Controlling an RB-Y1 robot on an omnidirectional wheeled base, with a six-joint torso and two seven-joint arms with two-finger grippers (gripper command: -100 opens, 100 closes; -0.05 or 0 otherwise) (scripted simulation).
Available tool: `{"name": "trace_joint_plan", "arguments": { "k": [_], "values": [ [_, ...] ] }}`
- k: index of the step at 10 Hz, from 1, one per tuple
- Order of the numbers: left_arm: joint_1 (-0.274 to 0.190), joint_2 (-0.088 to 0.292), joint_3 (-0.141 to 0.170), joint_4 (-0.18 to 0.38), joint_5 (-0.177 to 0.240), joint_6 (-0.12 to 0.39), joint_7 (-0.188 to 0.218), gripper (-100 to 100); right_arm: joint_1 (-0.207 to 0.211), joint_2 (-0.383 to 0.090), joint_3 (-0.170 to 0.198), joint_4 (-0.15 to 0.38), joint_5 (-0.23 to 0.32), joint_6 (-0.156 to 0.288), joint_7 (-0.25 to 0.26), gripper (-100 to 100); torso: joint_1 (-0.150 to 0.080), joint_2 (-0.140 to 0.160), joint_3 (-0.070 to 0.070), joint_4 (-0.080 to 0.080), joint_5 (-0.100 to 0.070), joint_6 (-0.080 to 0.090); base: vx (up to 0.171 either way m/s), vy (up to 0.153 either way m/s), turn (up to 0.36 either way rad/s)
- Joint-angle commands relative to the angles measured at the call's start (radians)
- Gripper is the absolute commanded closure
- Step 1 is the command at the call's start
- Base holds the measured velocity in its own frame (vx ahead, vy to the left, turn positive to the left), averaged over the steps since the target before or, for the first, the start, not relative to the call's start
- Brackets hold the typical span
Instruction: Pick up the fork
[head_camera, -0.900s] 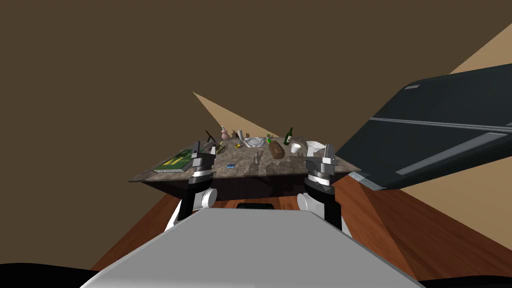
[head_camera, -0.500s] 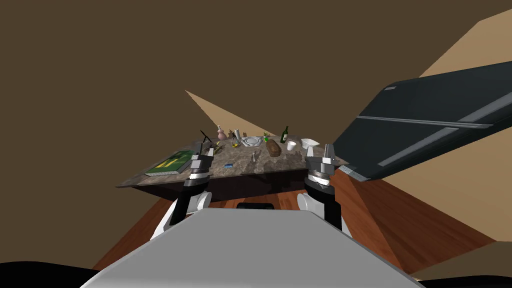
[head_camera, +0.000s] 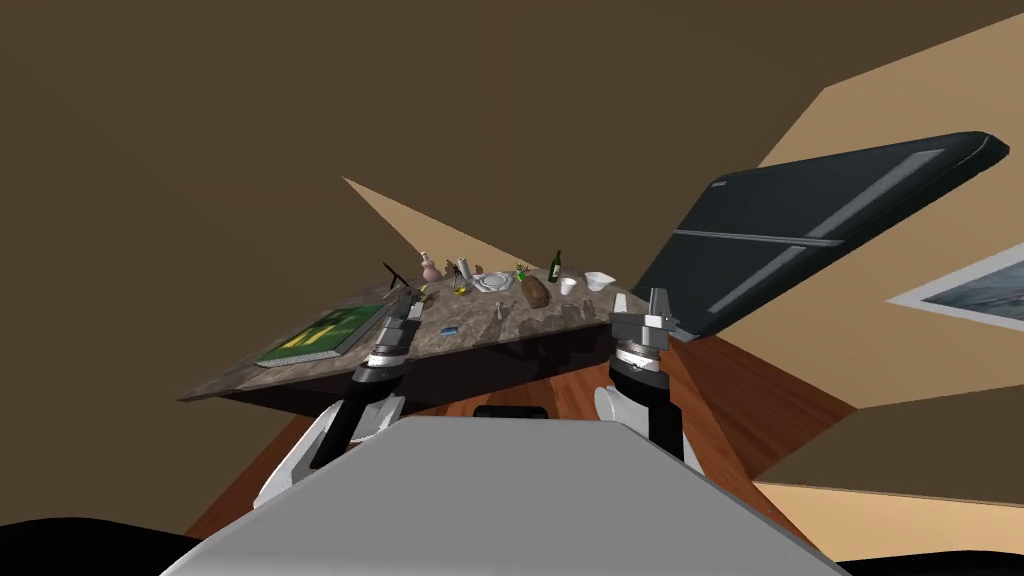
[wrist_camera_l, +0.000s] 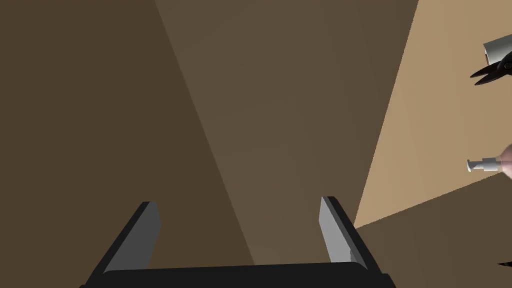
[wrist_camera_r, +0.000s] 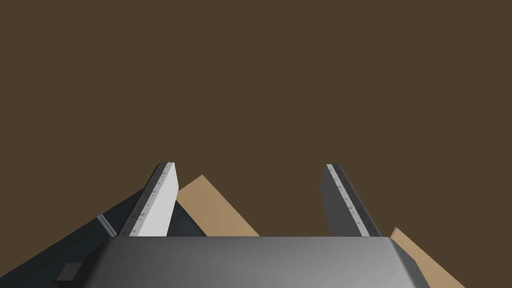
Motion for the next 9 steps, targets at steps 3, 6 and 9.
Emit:
{"name": "trace_joint_plan", "arguments": {
  "k": [3, 6, 9],
  "values": [
    [0.029, 0.081, 0.015, 0.022, -0.047, -0.029, -0.054, -100, 0.0, 0.0, 0.0, 0.0, 0.0, 0.0, 0.0, 0, 0.0, -0.002, -0.001, 0.0, 0.0, 0.0, -0.04, -0.012, -0.13],
    [0.075, 0.168, 0.037, 0.056, -0.111, -0.064, -0.121, -100, 0.0, 0.0, 0.0, 0.0, 0.0, 0.0, 0.0, 0, 0.0, -0.003, -0.001, 0.0, 0.0, -0.001, -0.033, -0.013, -0.202],
    [0.101, 0.237, 0.047, 0.075, -0.145, -0.081, -0.157, -100, 0.0, 0.0, 0.0, 0.0, 0.0, 0.0, 0.0, 0, -0.001, -0.002, -0.001, 0.0, 0.0, 0.0, -0.029, -0.021, -0.136]
  ]
}}
